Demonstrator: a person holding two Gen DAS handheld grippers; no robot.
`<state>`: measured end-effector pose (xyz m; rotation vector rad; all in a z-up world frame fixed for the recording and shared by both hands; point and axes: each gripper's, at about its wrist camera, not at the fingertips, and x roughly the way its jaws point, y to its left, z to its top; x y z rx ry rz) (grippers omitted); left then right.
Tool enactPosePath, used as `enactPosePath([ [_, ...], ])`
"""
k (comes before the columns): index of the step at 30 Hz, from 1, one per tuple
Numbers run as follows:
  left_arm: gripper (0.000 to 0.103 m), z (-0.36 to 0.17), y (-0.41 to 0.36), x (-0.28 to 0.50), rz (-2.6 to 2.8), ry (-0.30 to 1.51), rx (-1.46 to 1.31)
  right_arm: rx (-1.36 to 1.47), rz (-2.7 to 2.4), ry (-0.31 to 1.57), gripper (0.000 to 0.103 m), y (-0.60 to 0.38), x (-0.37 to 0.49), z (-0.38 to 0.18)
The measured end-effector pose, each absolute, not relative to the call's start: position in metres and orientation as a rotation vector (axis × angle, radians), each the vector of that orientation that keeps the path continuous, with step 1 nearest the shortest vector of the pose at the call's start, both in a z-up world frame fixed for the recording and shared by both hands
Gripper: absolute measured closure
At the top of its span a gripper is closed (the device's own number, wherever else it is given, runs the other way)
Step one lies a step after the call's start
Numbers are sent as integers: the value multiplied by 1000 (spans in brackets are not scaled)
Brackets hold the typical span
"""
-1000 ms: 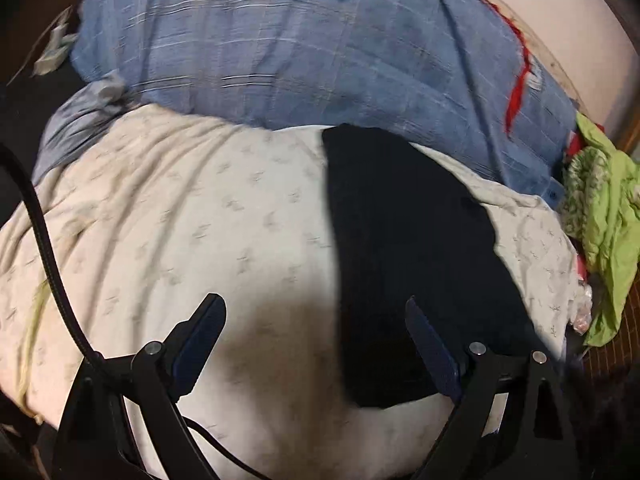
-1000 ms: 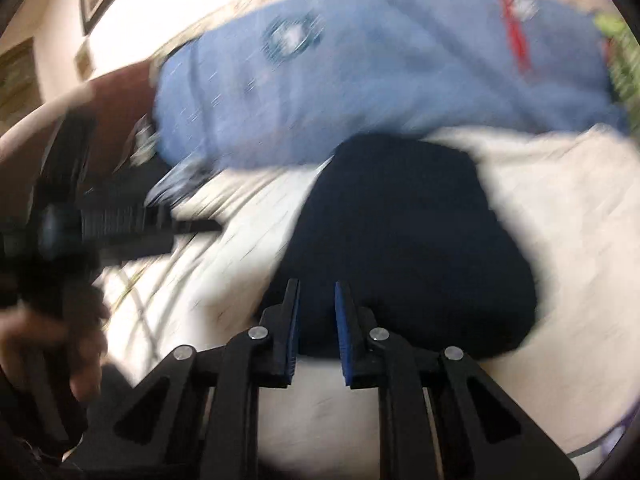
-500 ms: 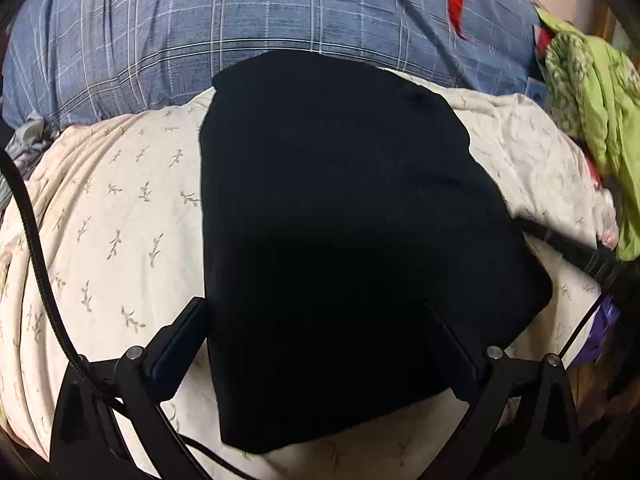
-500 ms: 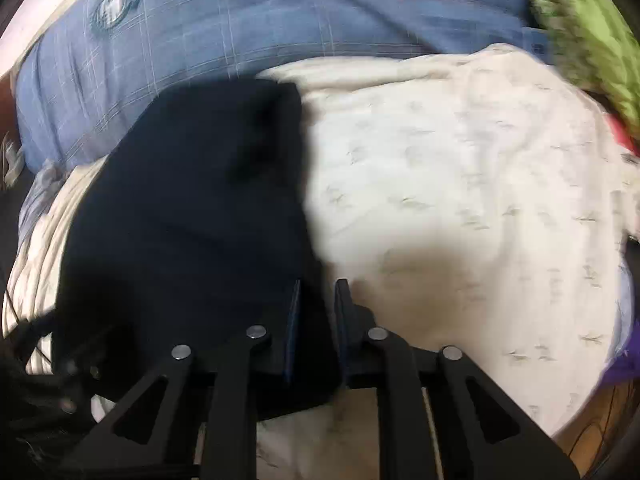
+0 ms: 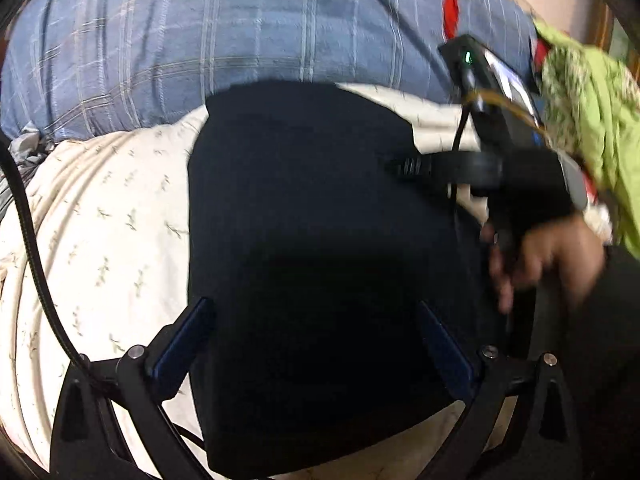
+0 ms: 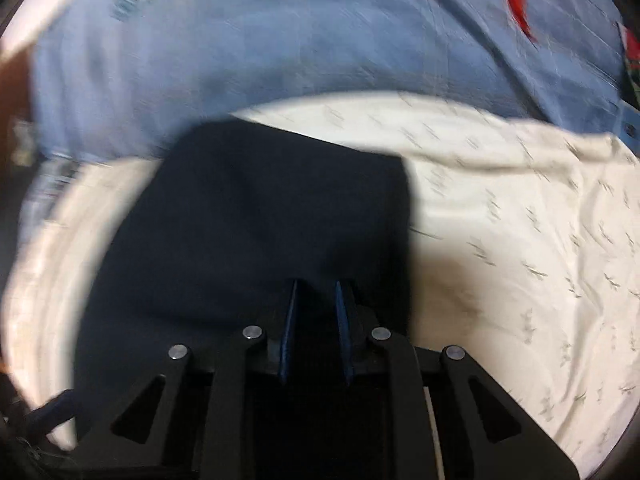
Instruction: Fold large clothes
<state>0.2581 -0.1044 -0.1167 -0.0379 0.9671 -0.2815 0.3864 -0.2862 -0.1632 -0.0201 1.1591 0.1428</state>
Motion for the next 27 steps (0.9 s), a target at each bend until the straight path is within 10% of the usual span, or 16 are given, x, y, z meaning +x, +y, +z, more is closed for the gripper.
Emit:
enactPosePath([
  [27, 1, -93, -107, 241, -354, 965, -83, -235, 203, 1030, 82, -256, 451, -128],
])
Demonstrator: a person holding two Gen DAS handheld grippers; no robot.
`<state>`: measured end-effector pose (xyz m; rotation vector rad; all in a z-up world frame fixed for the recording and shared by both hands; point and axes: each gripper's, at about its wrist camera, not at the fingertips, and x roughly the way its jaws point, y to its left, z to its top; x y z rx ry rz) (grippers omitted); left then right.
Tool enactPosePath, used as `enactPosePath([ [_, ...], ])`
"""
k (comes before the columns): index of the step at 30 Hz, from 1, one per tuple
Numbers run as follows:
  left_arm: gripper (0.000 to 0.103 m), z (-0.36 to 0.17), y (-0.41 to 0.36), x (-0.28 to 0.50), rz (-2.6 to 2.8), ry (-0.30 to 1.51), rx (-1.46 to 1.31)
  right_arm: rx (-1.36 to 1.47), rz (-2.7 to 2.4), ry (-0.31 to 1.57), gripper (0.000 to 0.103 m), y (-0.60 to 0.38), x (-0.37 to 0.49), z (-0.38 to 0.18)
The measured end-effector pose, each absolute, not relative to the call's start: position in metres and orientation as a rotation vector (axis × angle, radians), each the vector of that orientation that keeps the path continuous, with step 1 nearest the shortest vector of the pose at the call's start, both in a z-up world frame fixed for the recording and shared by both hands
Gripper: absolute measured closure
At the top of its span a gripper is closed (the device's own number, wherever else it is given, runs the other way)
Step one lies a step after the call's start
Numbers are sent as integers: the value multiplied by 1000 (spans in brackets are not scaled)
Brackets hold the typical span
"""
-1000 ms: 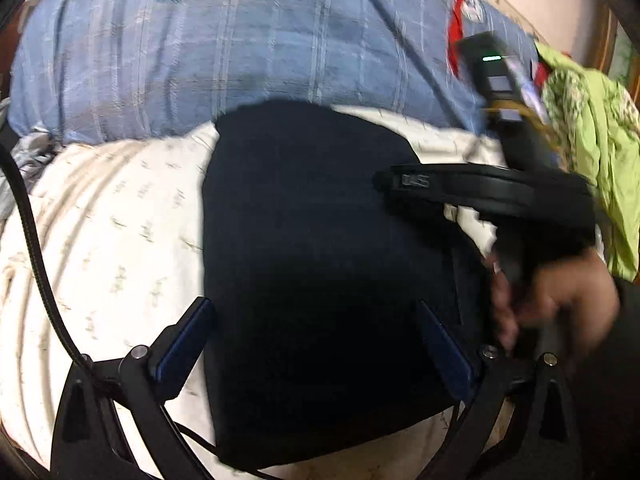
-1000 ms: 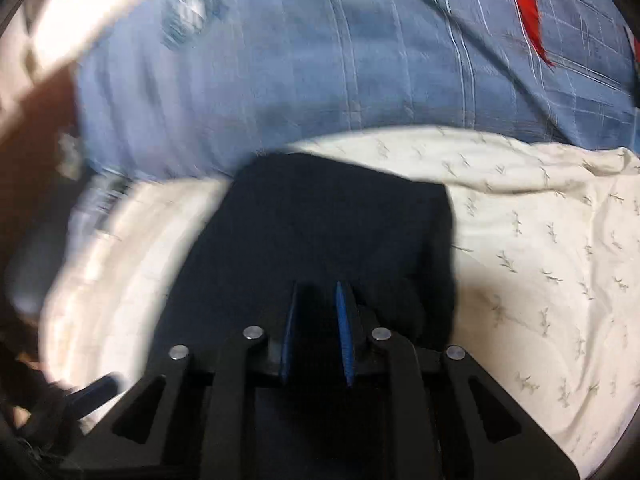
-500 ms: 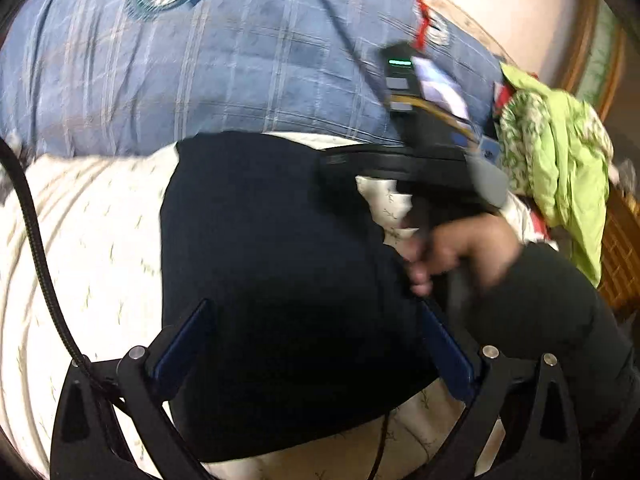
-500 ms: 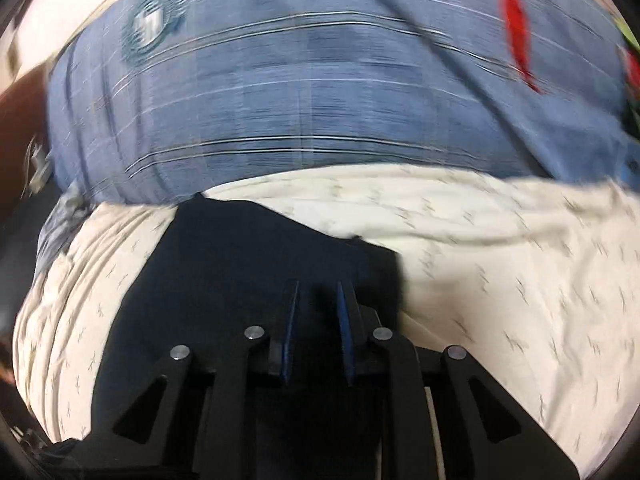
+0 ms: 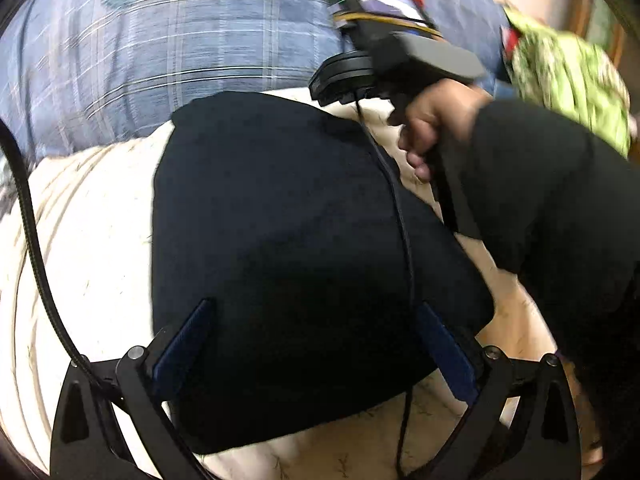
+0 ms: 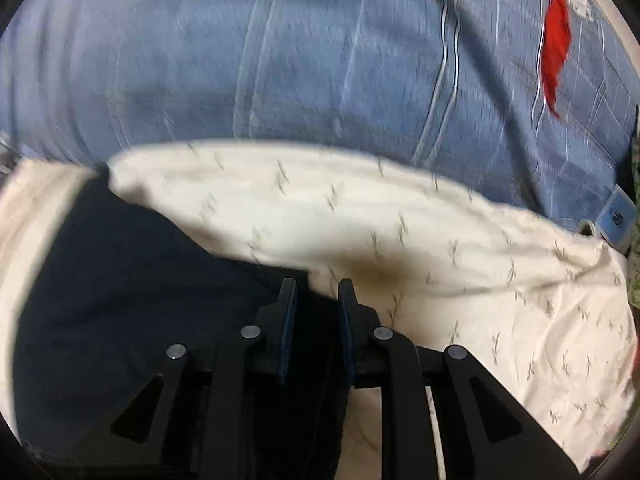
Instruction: Fold large clothes
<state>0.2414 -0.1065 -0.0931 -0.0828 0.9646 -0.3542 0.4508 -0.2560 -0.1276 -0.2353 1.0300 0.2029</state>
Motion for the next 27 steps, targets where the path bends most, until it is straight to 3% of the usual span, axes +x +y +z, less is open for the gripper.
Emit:
enactPosePath([
  [9, 2, -76, -44, 267, -243, 928, -175, -48, 295, 1005, 82, -279, 366, -88],
  [15, 3, -98, -45, 275, -246, 1004, -189, -57, 254, 1168, 81, -299, 320, -144],
  [19, 11, -131, -53, 266, -234, 1112, -163, -1, 188, 1133, 79, -312, 308, -138],
  [22, 11, -115, -40, 247, -213, 1056, -214, 45, 219, 1010, 79, -310, 281, -103],
  [27, 8, -88, -56, 219, -288, 959, -171, 45, 249, 1023, 78, -298, 229, -96],
])
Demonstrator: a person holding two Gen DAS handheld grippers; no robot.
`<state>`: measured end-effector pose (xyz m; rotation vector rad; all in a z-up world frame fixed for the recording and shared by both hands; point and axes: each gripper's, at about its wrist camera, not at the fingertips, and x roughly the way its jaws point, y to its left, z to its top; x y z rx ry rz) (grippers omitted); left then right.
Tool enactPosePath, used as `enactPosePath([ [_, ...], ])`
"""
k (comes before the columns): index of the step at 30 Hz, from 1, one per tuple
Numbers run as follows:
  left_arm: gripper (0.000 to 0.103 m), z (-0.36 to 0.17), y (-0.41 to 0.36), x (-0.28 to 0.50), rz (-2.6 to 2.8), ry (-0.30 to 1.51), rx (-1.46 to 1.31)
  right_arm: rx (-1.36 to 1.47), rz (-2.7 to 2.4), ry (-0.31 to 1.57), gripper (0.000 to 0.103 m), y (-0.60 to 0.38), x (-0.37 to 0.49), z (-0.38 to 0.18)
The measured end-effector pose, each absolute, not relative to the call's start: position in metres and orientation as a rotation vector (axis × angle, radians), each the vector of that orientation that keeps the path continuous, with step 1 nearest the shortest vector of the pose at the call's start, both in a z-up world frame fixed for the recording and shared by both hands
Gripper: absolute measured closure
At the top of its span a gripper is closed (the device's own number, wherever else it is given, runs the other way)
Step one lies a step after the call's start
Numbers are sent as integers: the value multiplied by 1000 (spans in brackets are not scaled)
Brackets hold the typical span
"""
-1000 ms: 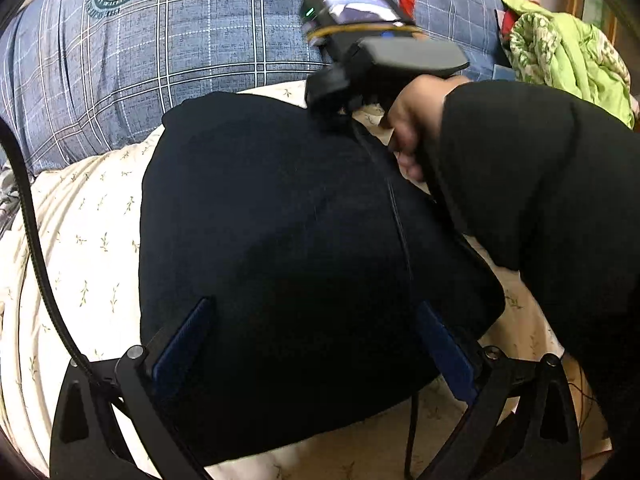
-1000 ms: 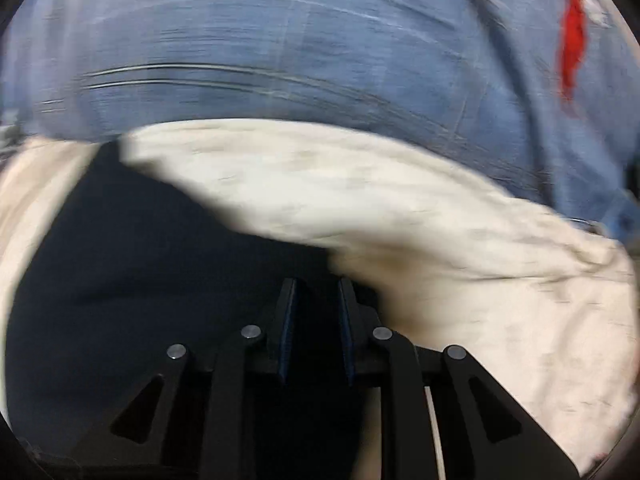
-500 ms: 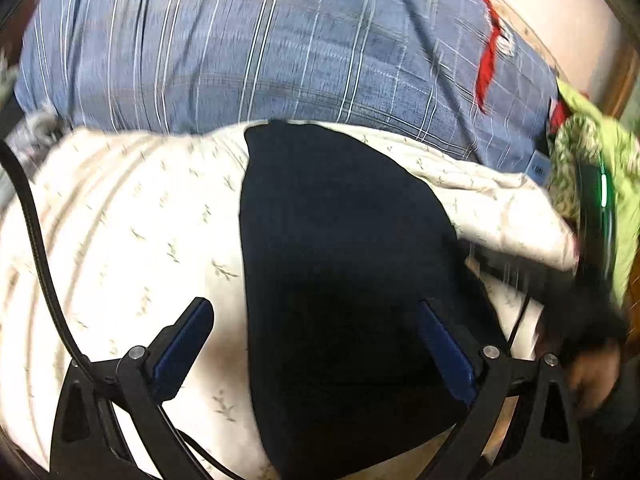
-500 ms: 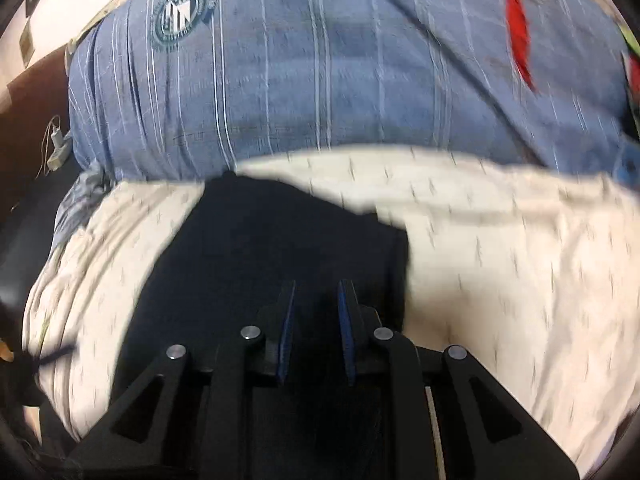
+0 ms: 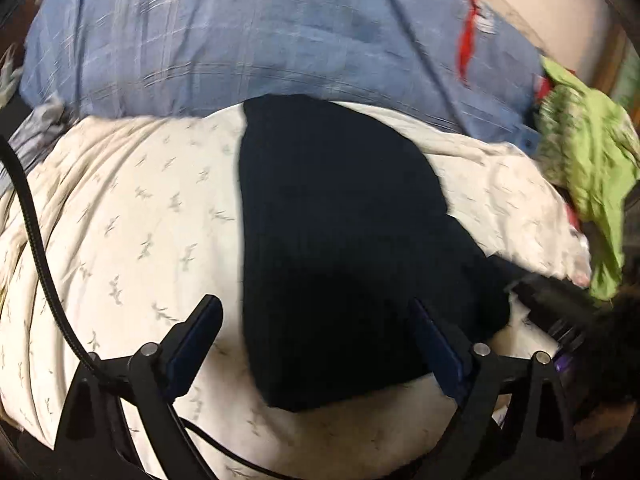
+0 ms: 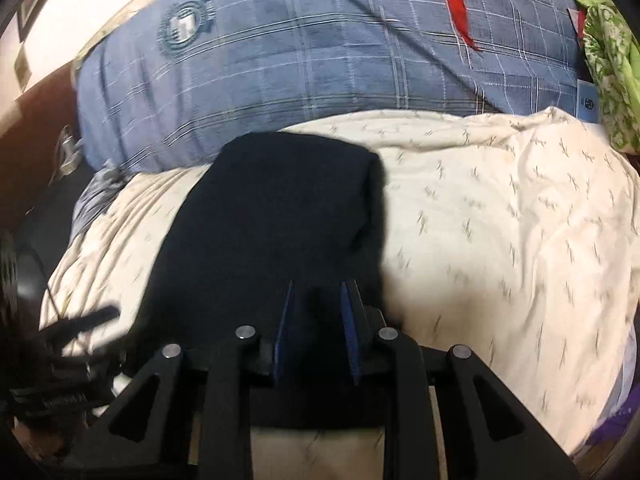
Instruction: Fold large clothes
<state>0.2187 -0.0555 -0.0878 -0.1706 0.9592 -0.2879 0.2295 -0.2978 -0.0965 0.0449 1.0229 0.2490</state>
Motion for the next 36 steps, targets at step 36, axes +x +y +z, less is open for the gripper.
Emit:
enactPosePath([
  [36, 0, -128, -96, 226, -220, 1021, 53, -22, 95, 980, 65, -302, 188, -95],
])
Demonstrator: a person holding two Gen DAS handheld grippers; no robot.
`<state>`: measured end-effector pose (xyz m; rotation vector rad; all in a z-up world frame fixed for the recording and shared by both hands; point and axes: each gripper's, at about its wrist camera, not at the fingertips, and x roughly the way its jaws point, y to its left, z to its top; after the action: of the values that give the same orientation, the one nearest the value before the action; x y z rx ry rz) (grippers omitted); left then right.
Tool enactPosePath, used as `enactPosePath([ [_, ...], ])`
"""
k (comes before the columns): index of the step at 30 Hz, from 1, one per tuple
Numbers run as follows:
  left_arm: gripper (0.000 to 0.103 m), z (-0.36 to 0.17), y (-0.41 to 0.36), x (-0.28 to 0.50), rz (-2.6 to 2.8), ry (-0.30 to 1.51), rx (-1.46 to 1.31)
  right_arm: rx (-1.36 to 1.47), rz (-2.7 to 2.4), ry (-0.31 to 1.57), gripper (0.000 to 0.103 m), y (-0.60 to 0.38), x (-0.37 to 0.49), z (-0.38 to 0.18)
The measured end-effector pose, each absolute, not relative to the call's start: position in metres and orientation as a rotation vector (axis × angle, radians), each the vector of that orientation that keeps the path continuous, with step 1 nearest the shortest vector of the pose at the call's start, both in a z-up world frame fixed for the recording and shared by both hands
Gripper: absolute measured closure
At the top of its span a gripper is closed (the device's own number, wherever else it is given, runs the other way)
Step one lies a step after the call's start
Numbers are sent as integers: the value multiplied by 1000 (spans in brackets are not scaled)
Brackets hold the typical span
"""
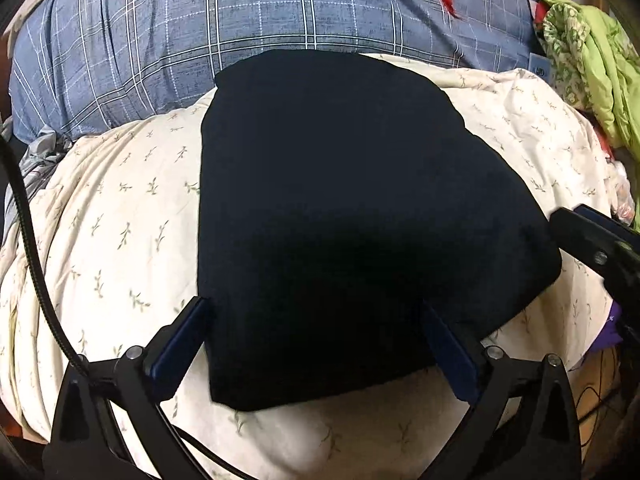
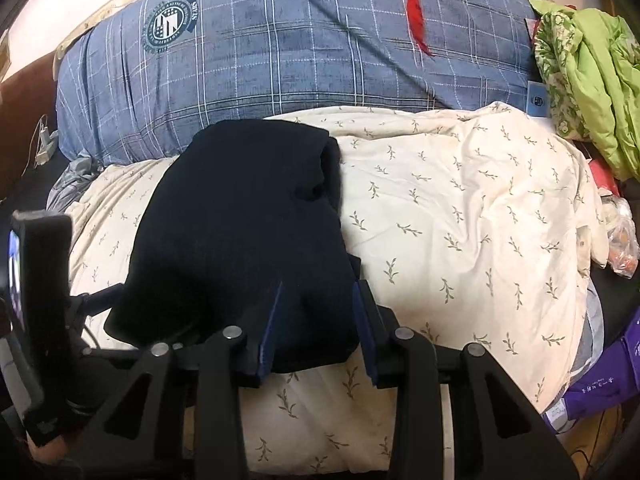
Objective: Fold large clothes
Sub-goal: 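Release the folded jacket and pull both tools back from it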
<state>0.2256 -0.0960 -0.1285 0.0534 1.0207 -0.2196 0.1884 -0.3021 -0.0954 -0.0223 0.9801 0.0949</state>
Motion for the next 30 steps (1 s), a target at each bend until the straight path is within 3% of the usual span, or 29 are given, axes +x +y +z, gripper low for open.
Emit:
enactPosePath([
  [5, 1, -118, -74, 222, -197, 1038, -37, -14, 102, 978, 55, -295, 195, -103],
  [11, 1, -102, -46, 218, -145, 1020, -94, -121, 116, 1076, 54, -289, 202, -147],
  [12, 1, -100, -44, 217, -138, 1019, -97, -147, 108, 1066, 49, -289, 200, -147],
  [13, 1, -98, -41, 216, -135, 1018, -98, -165, 81, 1074, 41, -292, 199, -146],
  [26, 1, -59, -42, 183, -114, 936, -41, -134, 45, 1011, 40, -275, 166, -79],
  [30, 1, -55, -39, 179, -115, 944, -55, -128, 29, 1009, 32, -268, 162, -76],
])
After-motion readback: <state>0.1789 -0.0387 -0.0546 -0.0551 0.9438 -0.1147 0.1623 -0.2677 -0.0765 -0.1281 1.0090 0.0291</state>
